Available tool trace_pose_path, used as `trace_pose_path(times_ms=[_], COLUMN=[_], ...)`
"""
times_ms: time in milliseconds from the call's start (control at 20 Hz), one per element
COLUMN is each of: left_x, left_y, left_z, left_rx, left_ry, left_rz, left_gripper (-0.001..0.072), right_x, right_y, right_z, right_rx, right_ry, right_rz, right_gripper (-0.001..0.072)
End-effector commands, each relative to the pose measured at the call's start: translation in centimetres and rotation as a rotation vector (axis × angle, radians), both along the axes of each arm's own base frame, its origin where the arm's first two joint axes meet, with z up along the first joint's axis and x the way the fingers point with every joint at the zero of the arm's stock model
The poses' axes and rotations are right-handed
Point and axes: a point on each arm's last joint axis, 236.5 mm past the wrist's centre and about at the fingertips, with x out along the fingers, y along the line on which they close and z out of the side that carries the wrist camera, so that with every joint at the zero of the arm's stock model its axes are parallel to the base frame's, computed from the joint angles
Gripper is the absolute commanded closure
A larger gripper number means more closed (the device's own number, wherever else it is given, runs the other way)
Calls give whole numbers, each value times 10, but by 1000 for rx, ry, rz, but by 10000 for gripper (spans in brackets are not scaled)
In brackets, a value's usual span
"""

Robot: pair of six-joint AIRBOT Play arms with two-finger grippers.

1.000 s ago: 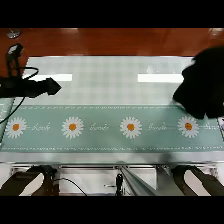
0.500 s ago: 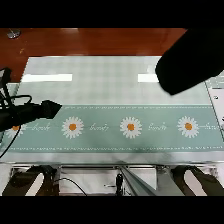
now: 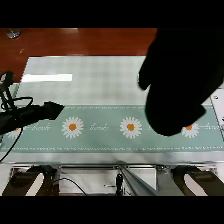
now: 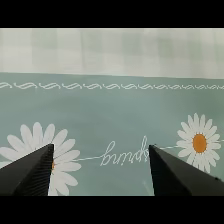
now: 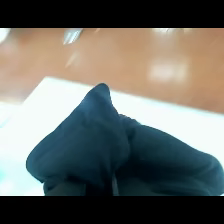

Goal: Fold the shirts.

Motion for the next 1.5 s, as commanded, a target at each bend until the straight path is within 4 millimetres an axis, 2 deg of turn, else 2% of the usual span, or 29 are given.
trace_pose_path(times_ms=[0,100,150,250,300,400,450,550,650,700,750,800,850,900,1000,1050,1100,1150,1200,1250,1300,1450], left_x=[3,7,8,9,9,9,9,6,1,-4,-9,-14,-12,-4,19,24,21,8,-6,-16,-18,1], left_y=[0,1,2,2,2,2,2,2,1,-1,-4,-11,-11,-3,17,27,25,14,-5,-26,-45,-93], left_z=[2,4,5,6,6,6,5,-2,-15,-26,-39,-53,-60,-59,-45,-49,-62,-82,-100,-112,-118,-116], left_rx=[9,8,8,8,8,8,8,7,7,7,5,-6,6,25,36,27,-28,-89,-156,-239,-317,-533], left_ry=[-24,-40,-46,-52,-51,-51,-49,-31,5,30,64,109,137,147,156,195,283,398,492,549,566,541], left_rz=[-10,0,3,6,6,6,6,4,0,-6,-19,-36,-45,-30,18,40,49,18,-44,-113,-156,-195], left_gripper=[5,5,5,5,5,5,5,5,5,5,5,5,5,4,5,5,5,5,5,5,5,5], right_x=[-4,0,5,14,19,27,31,38,36,29,21,17,20,31,61,74,77,71,58,39,20,-16], right_y=[63,113,138,183,196,204,197,161,131,127,128,126,113,91,28,-15,-57,-90,-116,-132,-135,-106], right_z=[-95,-151,-169,-188,-201,-247,-272,-324,-355,-365,-372,-375,-372,-361,-318,-295,-280,-278,-288,-307,-327,-369], right_rx=[-61,-15,19,79,76,42,-24,-184,-302,-321,-347,-376,-397,-405,-374,-345,-314,-286,-260,-220,-175,-35], right_ry=[206,301,317,339,347,458,498,611,701,754,776,775,783,782,709,663,639,644,672,721,772,843], right_rz=[125,177,189,221,220,188,173,65,-4,2,40,79,74,33,-110,-216,-321,-401,-469,-519,-535,-486], right_gripper=[677,677,677,677,677,677,677,677,662,447,118,91,92,92,92,92,92,93,93,93,93,94])
